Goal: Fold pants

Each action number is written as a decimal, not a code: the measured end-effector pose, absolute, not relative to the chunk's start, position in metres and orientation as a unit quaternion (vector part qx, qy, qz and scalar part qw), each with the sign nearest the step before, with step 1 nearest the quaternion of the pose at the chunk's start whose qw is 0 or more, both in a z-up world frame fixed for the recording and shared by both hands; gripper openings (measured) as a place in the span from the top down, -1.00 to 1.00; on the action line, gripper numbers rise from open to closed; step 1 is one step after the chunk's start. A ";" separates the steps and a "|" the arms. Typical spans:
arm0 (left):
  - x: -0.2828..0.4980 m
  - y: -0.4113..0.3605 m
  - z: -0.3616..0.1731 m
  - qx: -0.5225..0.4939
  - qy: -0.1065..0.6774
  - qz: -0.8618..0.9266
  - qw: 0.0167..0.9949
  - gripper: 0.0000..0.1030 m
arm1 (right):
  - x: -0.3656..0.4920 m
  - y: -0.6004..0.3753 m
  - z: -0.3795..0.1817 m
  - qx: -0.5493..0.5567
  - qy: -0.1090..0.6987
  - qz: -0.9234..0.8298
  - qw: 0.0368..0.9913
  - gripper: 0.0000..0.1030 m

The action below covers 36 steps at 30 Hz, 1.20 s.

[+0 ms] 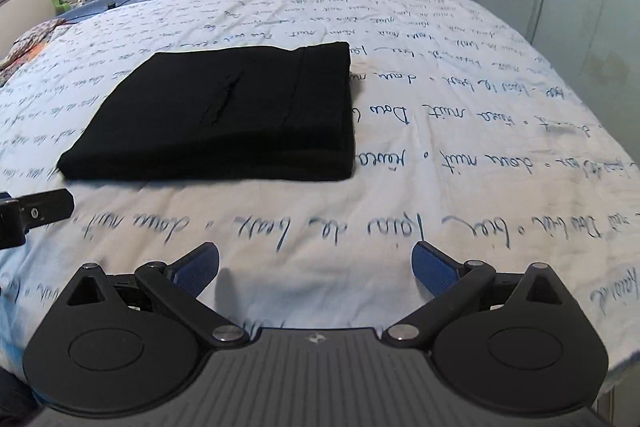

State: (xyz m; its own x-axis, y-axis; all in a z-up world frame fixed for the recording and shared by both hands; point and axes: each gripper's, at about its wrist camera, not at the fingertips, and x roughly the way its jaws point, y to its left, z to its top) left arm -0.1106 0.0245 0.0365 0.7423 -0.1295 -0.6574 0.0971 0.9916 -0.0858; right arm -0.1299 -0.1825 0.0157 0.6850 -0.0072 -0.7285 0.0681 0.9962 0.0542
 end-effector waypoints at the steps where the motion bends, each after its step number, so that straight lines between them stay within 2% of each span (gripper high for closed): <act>1: -0.117 0.025 0.037 -0.021 0.351 -0.059 0.934 -0.98 | -0.136 -0.181 0.016 0.036 0.393 -0.019 0.919 -1.00; 16: -0.197 0.035 0.052 -0.035 0.293 -0.079 0.952 -0.99 | -0.217 -0.157 0.027 0.028 0.360 -0.025 0.932 -1.00; 27: -0.196 0.038 0.055 -0.057 0.298 -0.079 0.949 -0.99 | -0.233 -0.145 0.032 0.015 0.330 -0.029 0.943 -1.00; 36: -0.195 0.043 0.053 -0.068 0.310 -0.071 0.946 -0.99 | -0.230 -0.137 0.023 0.004 0.347 -0.014 0.938 -1.00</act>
State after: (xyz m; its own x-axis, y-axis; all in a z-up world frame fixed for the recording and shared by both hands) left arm -0.1954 0.0433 0.0528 0.7978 -0.1773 -0.5762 0.0925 0.9805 -0.1736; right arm -0.2295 -0.1366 0.0233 0.7583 -0.0237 -0.6514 0.0285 0.9996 -0.0031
